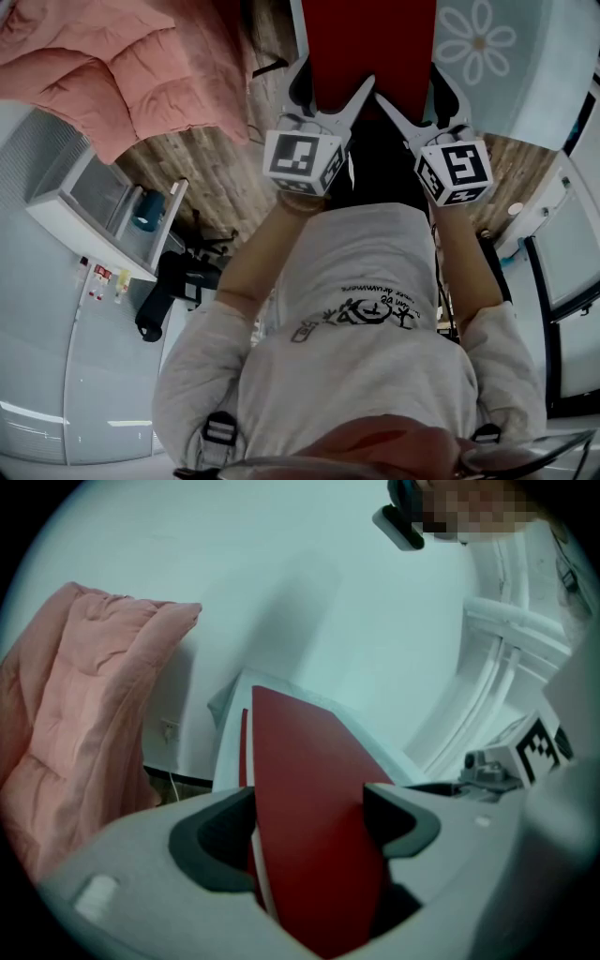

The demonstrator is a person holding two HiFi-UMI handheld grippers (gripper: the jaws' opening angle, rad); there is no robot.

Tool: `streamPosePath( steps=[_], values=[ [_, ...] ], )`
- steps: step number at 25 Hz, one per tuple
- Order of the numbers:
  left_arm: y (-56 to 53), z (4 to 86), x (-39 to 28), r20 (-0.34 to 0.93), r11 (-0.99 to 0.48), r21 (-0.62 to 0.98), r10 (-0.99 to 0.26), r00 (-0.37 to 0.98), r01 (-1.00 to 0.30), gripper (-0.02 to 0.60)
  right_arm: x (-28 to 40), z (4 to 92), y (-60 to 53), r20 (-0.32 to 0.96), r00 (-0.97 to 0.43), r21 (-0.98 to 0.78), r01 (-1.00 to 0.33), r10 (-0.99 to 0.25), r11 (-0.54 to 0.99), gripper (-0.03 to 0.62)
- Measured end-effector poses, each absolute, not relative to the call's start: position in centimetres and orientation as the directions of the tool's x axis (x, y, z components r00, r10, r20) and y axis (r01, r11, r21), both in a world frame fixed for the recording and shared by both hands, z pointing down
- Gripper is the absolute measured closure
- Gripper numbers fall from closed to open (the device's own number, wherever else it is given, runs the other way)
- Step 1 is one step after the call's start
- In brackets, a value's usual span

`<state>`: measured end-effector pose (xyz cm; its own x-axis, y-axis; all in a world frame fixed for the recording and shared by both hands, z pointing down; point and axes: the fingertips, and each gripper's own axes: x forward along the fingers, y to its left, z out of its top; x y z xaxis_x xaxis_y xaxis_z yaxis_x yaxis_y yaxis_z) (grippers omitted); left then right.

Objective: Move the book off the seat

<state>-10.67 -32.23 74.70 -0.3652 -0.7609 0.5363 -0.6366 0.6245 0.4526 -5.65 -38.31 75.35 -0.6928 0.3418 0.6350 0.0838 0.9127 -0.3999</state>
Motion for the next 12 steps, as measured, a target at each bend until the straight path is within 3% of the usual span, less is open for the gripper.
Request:
streamPosePath(
  steps=[12],
  values=[
    [-32.18, 74.71, -10.66, 0.551, 0.609, 0.427, -0.761, -0.342, -0.668, 0.215, -5.55, 75.36, -38.36, 0.641, -0.685, -0.391, 0.098, 0.347, 0.915, 0.152]
  ],
)
